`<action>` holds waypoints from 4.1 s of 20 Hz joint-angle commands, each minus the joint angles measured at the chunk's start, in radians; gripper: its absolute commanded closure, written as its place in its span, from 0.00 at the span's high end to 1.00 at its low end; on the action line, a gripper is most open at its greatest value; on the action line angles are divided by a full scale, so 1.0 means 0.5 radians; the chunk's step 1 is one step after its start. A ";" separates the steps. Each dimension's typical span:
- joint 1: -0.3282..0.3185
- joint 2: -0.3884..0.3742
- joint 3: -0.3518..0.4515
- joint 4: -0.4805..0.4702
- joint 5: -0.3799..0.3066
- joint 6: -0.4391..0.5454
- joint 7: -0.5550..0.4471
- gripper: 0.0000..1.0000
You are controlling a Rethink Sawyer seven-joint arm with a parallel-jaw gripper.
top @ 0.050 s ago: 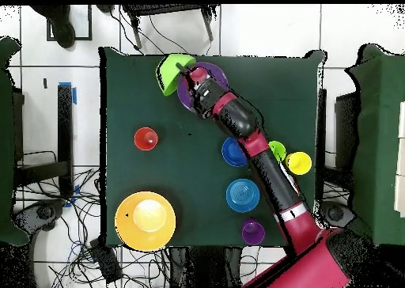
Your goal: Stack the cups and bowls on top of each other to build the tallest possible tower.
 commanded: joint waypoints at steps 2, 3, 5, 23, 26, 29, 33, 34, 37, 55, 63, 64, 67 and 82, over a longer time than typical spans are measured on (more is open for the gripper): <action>-0.016 0.234 -0.038 -0.106 -0.186 0.140 -0.751 0.00; -0.019 0.253 -0.032 -0.113 -0.192 0.141 -0.769 0.00; -0.024 0.290 -0.020 -0.134 -0.203 0.141 -0.804 0.00; -0.114 0.434 -0.051 -0.199 -0.203 0.237 -1.117 0.00; -0.144 0.474 -0.061 -0.213 -0.177 0.283 -1.192 0.00; -0.158 0.472 -0.072 -0.215 -0.162 0.311 -1.225 0.00; -0.186 0.495 -0.070 -0.216 -0.163 0.339 -1.298 0.00; -0.193 0.512 -0.062 -0.220 -0.164 0.351 -1.333 0.00; -0.209 0.550 -0.043 -0.232 -0.164 0.381 -1.416 1.00; -0.255 0.669 -0.041 -0.213 -0.172 0.327 -1.626 1.00; 0.034 -0.222 -0.404 0.055 -0.446 -0.308 -0.553 1.00; 0.140 -0.440 -0.523 0.095 -0.436 -0.429 -0.348 1.00; 0.303 -0.724 -0.696 0.161 -0.311 -0.577 -0.166 1.00; 0.844 -1.739 -1.407 0.484 0.210 -0.392 0.217 1.00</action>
